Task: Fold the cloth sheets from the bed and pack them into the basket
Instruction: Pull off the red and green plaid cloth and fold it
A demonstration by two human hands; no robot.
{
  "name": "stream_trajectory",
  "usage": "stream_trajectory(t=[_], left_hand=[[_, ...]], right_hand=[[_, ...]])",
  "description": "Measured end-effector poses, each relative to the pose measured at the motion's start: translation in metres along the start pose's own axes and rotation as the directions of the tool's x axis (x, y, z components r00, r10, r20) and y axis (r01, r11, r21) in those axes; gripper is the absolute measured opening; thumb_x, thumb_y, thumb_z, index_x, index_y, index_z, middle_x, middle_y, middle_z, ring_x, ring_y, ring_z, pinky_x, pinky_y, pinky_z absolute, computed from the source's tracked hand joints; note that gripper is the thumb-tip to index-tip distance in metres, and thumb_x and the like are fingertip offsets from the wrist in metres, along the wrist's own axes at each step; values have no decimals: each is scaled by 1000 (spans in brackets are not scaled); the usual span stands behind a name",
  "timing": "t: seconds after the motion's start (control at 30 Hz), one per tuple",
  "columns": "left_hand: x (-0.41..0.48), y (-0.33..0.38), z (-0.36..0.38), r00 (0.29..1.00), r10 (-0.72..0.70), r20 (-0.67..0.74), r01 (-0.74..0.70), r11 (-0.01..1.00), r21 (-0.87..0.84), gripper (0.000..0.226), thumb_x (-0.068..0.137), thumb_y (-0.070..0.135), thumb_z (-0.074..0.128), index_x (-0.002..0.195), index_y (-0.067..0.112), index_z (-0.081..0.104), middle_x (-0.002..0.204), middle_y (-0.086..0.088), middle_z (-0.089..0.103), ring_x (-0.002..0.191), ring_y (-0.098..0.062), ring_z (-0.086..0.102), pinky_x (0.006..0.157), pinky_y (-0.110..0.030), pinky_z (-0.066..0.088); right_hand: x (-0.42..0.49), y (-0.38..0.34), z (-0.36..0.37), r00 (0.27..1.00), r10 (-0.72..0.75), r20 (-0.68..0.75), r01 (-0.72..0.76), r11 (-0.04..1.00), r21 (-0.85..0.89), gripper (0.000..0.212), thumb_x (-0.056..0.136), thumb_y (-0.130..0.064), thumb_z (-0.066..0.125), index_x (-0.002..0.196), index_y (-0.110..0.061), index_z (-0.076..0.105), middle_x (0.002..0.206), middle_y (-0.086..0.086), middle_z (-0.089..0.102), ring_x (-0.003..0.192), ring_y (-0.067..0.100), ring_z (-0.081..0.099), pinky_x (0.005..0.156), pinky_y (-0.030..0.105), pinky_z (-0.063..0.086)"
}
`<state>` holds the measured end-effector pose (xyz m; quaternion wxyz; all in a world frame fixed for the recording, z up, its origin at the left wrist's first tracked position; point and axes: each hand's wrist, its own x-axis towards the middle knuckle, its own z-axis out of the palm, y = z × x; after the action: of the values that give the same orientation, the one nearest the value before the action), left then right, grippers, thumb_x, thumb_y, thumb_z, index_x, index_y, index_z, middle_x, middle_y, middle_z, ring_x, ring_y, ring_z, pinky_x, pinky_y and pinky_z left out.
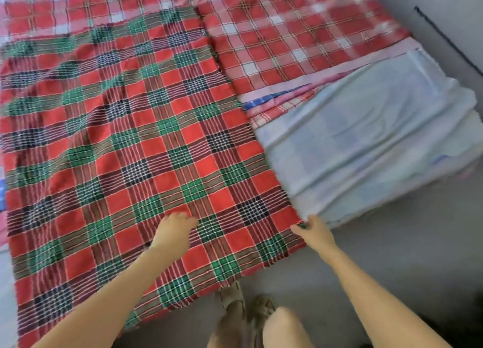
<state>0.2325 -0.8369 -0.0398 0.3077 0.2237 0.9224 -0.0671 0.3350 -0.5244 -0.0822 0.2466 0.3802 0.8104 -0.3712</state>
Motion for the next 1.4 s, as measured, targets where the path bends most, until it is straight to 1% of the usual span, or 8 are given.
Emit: stream_trajectory(t=[0.2,0.37,0.5,0.7,0.87,1.0,1.13,1.4], left_hand=[[91,86,-29,993,38,-113,-94,831,-549,28,98,21,43,122,14,56,107,-6,63,92,-24,60,79,-31,48],[137,109,-51,946,-252,205,281,315,-907,60,85,65,47,121,17,47,95,-4,63,82,-22,64,74,-37,56],[145,96,-49,922,-372,105,276,443,-853,42,70,34,75,106,16,60,95,2,66,88,-18,62,80,-30,50],[158,103,-69,947,-320,-8,201,614,-764,11,83,11,61,80,0,59,70,-11,57,62,-21,54,56,-33,45],[190,145,-66,985,-132,111,171,654,-737,20,97,14,38,109,2,49,94,-23,62,66,-37,69,65,-49,57],[204,155,-56,944,-109,312,314,591,-743,35,98,24,39,129,8,35,86,-20,64,72,-36,68,61,-45,59],[208,141,-80,933,-29,359,291,648,-704,40,96,47,40,110,10,44,85,-8,63,73,-25,68,67,-36,59],[202,7,-122,915,-403,-36,273,680,-680,19,94,21,47,85,9,57,78,-11,63,73,-28,57,64,-29,41]], right_hand=[[16,-20,26,994,-111,22,113,970,-216,15,77,-26,70,86,-17,62,82,4,67,81,26,66,72,33,50],[-46,-37,49,569,-818,-82,666,517,-538,18,67,-3,52,56,-18,54,48,-4,46,45,17,43,60,30,25],[-41,-35,55,499,-856,132,800,397,-451,19,70,-4,51,60,-19,55,63,-5,51,60,15,47,56,26,41],[-19,-20,13,741,-633,223,662,744,-86,10,83,-1,61,87,-10,60,77,1,59,63,19,60,55,23,41],[14,20,-20,945,-244,216,257,966,-34,4,91,-17,59,88,-17,55,76,-6,59,64,6,55,55,17,39],[36,12,-17,939,-66,339,209,890,-404,14,94,-5,49,105,-6,58,101,8,64,98,25,63,77,31,49],[49,-29,-41,962,-55,266,237,647,-725,31,92,-3,48,66,-14,36,68,-2,40,95,25,62,66,28,39],[113,-132,-62,951,-195,239,292,820,-493,38,87,-51,58,94,-15,49,113,8,60,105,26,57,73,29,39]])
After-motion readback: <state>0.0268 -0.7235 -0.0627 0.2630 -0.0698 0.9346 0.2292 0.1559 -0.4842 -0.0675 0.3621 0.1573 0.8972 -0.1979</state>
